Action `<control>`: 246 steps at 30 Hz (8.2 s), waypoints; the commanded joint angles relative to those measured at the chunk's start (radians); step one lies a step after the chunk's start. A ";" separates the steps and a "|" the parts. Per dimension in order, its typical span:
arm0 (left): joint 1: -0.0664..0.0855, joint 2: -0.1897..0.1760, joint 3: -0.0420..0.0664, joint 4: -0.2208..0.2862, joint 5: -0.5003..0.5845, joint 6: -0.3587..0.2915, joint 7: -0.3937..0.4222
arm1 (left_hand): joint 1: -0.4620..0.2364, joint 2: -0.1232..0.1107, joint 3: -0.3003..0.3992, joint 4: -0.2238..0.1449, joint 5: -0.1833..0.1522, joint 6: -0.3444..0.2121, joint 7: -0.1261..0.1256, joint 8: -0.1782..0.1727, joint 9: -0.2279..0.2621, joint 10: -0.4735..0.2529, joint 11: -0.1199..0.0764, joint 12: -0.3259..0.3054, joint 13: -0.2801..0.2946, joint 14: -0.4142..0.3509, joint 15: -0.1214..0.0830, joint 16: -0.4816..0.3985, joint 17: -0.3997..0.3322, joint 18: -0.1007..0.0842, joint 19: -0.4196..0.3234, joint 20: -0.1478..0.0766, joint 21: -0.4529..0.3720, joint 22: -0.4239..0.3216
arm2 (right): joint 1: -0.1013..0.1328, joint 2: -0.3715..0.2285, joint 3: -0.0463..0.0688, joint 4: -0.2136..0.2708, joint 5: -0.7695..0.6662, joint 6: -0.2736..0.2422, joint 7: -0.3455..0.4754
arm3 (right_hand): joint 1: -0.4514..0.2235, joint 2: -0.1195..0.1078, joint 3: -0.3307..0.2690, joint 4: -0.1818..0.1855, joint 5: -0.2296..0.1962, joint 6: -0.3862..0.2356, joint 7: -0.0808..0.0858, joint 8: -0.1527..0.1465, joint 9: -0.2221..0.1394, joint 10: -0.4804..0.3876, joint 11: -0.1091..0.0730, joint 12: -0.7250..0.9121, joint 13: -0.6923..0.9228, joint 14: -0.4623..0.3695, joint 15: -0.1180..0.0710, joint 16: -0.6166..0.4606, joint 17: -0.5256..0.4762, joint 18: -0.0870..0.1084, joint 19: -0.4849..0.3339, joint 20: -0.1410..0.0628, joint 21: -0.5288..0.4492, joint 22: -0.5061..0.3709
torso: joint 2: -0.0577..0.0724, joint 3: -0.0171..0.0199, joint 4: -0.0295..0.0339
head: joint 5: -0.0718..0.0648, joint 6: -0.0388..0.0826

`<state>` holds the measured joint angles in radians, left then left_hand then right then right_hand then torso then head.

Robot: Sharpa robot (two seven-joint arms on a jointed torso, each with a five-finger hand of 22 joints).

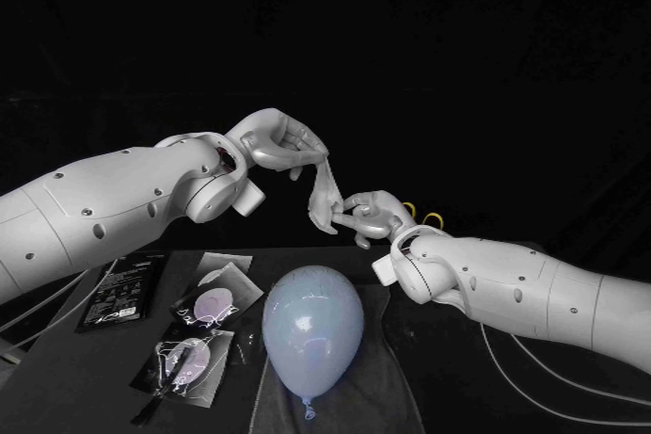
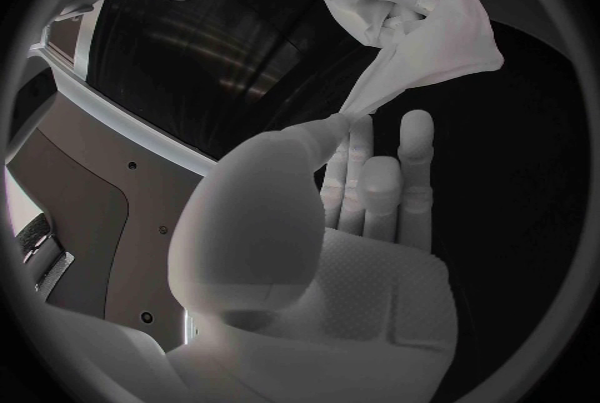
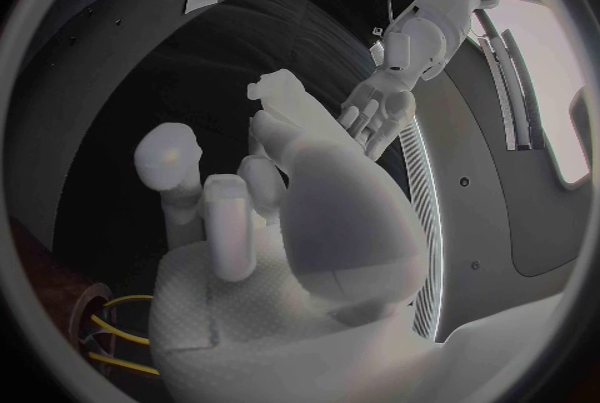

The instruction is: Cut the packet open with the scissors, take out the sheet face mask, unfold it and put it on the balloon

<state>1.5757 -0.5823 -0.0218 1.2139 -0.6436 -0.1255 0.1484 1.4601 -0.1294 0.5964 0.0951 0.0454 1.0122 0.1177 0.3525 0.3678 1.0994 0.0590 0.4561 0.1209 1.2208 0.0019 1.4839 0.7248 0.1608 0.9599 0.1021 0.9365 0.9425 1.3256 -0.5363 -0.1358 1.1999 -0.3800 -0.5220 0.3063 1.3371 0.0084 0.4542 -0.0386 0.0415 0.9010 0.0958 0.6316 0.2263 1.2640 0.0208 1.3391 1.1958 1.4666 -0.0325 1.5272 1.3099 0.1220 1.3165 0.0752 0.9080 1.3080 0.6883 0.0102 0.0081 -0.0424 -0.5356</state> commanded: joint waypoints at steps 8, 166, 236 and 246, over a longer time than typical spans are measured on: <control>-0.006 -0.028 -0.001 -0.019 0.020 -0.026 0.017 | -0.005 0.004 0.009 -0.002 0.003 0.004 0.003 0.005 0.161 0.009 0.000 -0.004 0.002 0.007 -0.002 0.004 -0.002 0.018 0.010 -0.001 0.003 0.000 | 0.027 -0.056 0.010 0.041 -0.019 -0.024 -0.005 | -0.006 0.002 0.021 -0.011 0.007 0.000 -0.006 0.020 0.023 0.027 -0.002 0.019 0.031 0.043 -0.007 0.006 0.097 -0.008 0.010 -0.005 0.014 0.112 | -0.002 0.0006 -0.0022 | 0.002 0.001; -0.252 0.099 -0.044 -0.211 0.226 -0.048 0.119 | 0.118 0.086 -0.838 0.193 0.002 -0.204 0.083 -0.111 0.026 -0.263 0.085 0.064 0.059 -0.283 0.079 -0.051 -0.401 0.020 -0.046 0.073 -0.208 -0.116 | 0.253 -0.056 0.022 0.209 -0.741 -0.151 -0.444 | -0.079 -0.054 0.135 -0.057 0.007 0.041 -0.025 0.046 0.038 0.103 -0.023 0.040 0.084 0.084 -0.030 0.024 0.186 -0.029 0.082 -0.028 0.146 0.139 | -0.011 -0.0095 -0.0068 | -0.017 0.030; -0.131 0.008 -0.023 -0.139 0.109 -0.026 0.069 | 0.361 0.242 -0.707 0.179 0.004 -0.001 -0.005 0.045 0.065 -0.057 -0.003 0.070 0.025 -0.126 0.000 0.007 -0.209 0.021 -0.038 0.011 -0.112 -0.023 | 0.141 -0.094 0.005 0.073 -0.686 -0.076 -0.413 | -0.082 -0.056 0.142 -0.059 0.007 0.040 -0.024 0.045 0.038 0.105 -0.022 0.041 0.088 0.082 -0.029 0.022 0.178 -0.027 0.078 -0.028 0.132 0.136 | -0.010 -0.0074 -0.0050 | -0.003 0.020; -0.111 0.014 -0.023 -0.131 0.012 -0.060 -0.008 | 0.340 0.238 -0.701 0.192 0.003 -0.001 -0.014 0.044 0.062 -0.027 -0.010 0.077 0.022 -0.066 -0.006 0.031 -0.120 0.021 -0.025 0.007 -0.098 -0.013 | 0.134 -0.097 0.005 0.086 -0.672 -0.110 -0.384 | -0.082 -0.055 0.144 -0.059 0.007 0.040 -0.023 0.045 0.038 0.103 -0.021 0.039 0.085 0.082 -0.029 0.022 0.179 -0.028 0.078 -0.028 0.132 0.136 | -0.010 -0.0071 -0.0032 | -0.006 0.021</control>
<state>1.4617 -0.5711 -0.0466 1.0781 -0.5587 -0.1792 0.1867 1.8063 0.1088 -0.1162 0.2954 0.0458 1.0109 0.1091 0.3893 0.4179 1.0641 0.0481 0.5307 0.1449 1.1477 -0.0034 1.5101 0.6036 0.1718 0.9274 0.1088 0.8319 0.9275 1.4612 -0.6320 -0.1318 1.2832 -1.0625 -0.6170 -0.1079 1.2620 -0.0469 0.5920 -0.0993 0.0436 0.9348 0.0728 0.6720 0.2629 1.3611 -0.0015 1.3736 1.2817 1.4664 -0.0533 1.5470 1.3074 0.0980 1.3944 0.0470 1.0454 1.3076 0.6782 0.0022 0.0035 -0.0465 -0.5150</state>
